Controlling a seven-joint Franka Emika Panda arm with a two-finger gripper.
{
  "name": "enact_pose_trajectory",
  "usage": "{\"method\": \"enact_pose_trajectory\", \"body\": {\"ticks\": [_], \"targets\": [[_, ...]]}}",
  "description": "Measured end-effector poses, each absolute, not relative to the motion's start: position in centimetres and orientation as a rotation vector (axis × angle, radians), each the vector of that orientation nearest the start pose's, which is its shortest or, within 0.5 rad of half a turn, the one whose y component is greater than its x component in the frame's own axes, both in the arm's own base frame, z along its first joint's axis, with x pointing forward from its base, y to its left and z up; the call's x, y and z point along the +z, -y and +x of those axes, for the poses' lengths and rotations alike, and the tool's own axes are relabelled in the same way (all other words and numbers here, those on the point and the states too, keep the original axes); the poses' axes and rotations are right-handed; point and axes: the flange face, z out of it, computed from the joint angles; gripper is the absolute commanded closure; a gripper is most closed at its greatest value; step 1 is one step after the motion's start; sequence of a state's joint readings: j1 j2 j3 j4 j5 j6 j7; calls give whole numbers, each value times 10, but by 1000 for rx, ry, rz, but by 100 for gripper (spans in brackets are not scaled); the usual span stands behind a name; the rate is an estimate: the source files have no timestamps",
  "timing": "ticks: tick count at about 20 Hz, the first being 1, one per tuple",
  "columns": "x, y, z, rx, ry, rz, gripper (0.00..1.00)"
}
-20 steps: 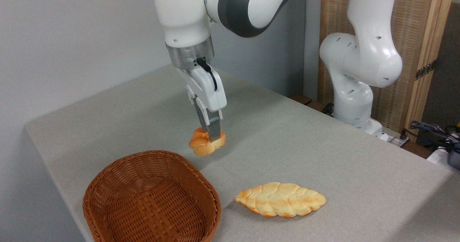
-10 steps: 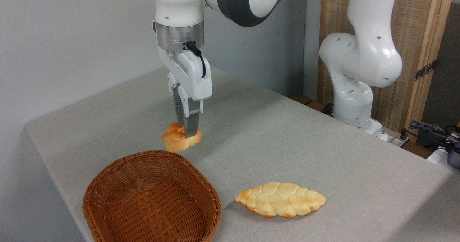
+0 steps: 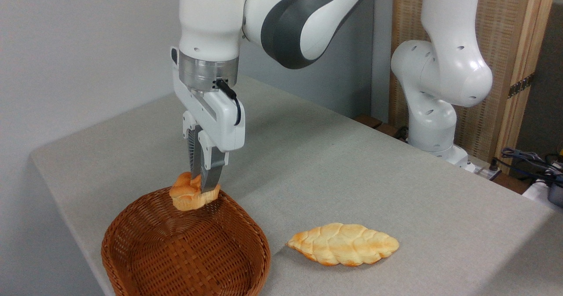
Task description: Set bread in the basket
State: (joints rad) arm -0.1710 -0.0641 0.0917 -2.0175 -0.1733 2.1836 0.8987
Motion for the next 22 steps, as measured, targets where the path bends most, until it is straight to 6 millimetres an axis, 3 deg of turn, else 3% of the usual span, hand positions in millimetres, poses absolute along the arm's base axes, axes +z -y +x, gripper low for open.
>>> {"method": "enact_pose_trajectory", "body": {"ticks": [17, 22], "targets": [[504, 46, 559, -439, -1320, -2879, 0], [512, 35, 545, -339, -1311, -2929, 0]]}}
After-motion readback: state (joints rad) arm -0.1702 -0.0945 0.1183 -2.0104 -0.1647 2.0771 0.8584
